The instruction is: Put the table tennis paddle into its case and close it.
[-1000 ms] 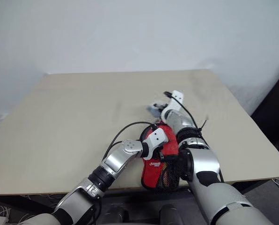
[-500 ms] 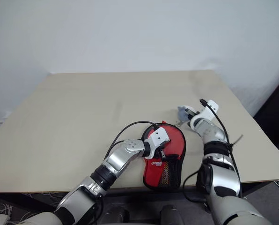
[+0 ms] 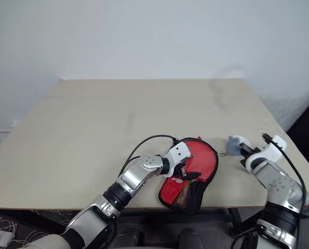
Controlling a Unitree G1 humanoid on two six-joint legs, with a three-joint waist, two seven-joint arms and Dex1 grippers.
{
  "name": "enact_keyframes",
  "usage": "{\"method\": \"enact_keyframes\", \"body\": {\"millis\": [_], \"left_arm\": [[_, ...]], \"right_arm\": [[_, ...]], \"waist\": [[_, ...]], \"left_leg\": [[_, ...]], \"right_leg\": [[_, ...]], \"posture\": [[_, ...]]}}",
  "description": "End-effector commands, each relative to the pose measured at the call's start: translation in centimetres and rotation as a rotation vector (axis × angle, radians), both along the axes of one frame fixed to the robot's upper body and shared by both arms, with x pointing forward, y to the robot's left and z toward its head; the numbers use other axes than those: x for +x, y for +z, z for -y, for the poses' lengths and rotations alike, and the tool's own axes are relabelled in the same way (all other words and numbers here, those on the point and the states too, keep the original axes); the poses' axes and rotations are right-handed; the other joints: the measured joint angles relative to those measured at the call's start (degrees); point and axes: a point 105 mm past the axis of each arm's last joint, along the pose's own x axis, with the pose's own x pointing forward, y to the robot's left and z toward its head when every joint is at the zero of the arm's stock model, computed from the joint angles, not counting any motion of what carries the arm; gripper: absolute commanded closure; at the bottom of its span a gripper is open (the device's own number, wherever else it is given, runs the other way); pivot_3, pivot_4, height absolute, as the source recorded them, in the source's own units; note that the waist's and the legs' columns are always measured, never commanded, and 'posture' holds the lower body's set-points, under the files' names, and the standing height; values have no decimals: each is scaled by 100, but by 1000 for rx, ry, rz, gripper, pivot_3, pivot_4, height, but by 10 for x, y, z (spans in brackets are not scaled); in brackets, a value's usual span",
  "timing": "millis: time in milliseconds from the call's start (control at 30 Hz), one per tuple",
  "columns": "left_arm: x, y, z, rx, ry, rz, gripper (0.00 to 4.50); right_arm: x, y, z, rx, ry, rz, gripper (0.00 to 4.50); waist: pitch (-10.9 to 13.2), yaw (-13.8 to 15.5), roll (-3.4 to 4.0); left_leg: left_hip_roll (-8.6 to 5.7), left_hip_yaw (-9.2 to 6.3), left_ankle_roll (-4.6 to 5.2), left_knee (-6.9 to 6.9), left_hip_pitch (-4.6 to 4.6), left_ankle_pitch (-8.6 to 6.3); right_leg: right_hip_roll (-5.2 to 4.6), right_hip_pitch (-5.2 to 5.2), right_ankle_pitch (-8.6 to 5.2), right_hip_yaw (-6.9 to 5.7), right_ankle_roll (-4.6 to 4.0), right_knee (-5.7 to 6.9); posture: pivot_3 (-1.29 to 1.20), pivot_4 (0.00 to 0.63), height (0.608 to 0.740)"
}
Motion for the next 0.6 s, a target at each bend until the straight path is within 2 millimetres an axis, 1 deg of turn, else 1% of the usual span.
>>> {"method": "enact_keyframes", "body": {"millis": [33,133,200,333,400,433,500,600], "left_arm": [[3,-51,-38,191,90,-97,466],[3,-51,-37,192,82,-99,466],[3,-51,-37,195,77,-102,466],[3,-51,-36,196,72,-99,466],[3,-50,-35,197,69,-98,466],[3,-50,-35,197,68,-98,466],[2,-50,-34,206,57,-99,466],[-3,-51,-33,226,12,-93,466]], "right_arm": [[-21,40,37,-89,-53,113,4490],[-32,39,41,-114,24,89,4490],[-36,36,40,-140,68,60,4490],[-32,33,19,-96,142,71,4490],[-33,26,0,-33,178,91,4490],[-33,25,-6,-14,185,99,4490],[-34,19,-14,23,157,104,4490],[-35,12,-18,68,84,107,4490]], "waist": [[4,0,-4],[8,-1,-8],[8,-3,-2],[4,-6,5],[2,-9,-5],[0,-11,-10],[0,-12,-10],[-2,-19,-7]], "left_leg": [[0,0,0,0,-1,0],[0,1,1,3,-3,-2],[-3,0,6,3,-11,-4],[0,-1,13,-5,-18,-9],[0,1,14,-1,-27,-9],[1,1,14,-1,-27,-10],[11,6,14,-1,-27,-10],[25,14,14,-3,-29,-11]], "right_leg": [[0,0,0,0,0,-2],[-3,0,0,-1,0,-13],[-7,1,0,-3,0,-29],[-8,5,0,-8,0,-82],[-8,4,0,-8,1,-90],[-8,4,0,-8,1,-92],[-5,3,0,-11,1,-94],[-3,-3,1,-15,0,-96]], "posture": [[0,0,740],[0,0,740],[0,0,740],[0,0,740],[0,0,740],[0,0,740],[0,0,740],[0,0,740]]}}
